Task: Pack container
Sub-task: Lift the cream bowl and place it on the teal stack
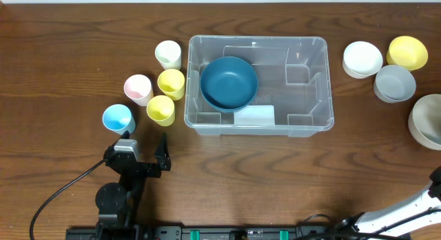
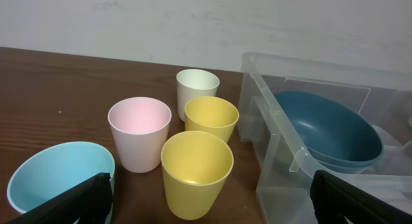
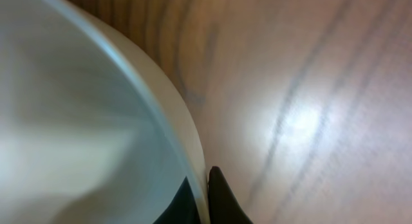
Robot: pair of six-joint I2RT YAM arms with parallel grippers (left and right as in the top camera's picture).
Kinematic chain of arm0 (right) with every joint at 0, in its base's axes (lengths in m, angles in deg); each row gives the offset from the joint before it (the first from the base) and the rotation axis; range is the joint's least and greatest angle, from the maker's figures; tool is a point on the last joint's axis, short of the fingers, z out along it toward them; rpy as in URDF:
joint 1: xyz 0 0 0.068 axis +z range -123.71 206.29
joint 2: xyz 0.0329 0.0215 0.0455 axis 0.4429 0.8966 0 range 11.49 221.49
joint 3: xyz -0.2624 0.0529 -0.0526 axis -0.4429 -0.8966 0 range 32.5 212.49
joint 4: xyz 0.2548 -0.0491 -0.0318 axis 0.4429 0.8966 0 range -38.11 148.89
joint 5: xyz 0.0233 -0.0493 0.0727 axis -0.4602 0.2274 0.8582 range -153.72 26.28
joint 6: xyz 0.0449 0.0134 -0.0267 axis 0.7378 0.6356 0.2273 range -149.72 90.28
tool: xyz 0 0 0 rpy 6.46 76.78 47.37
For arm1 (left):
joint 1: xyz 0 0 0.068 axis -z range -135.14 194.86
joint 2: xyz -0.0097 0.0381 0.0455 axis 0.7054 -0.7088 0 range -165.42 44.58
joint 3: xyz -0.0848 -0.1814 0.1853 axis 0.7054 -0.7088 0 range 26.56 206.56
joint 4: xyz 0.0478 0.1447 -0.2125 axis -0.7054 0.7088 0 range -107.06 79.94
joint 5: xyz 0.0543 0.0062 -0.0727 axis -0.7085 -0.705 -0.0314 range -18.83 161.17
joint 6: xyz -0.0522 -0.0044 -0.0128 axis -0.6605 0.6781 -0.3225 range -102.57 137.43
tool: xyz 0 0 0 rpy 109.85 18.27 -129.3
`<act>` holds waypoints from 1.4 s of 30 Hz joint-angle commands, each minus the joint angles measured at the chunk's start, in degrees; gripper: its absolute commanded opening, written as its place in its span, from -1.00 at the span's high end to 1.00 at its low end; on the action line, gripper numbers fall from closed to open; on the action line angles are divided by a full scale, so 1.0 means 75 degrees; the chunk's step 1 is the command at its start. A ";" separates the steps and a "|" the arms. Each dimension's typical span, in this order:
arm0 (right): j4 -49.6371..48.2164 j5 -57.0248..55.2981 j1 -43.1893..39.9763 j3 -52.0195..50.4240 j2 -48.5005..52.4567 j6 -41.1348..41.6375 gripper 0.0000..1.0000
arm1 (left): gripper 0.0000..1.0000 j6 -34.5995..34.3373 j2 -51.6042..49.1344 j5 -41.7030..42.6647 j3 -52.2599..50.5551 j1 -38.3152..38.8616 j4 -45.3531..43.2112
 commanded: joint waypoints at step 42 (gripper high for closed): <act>0.1373 0.1309 0.9859 0.3547 -0.0650 0.0822 0.97 | -0.96 -0.0035 0.0047 -0.0064 -0.0236 -0.0047 0.0073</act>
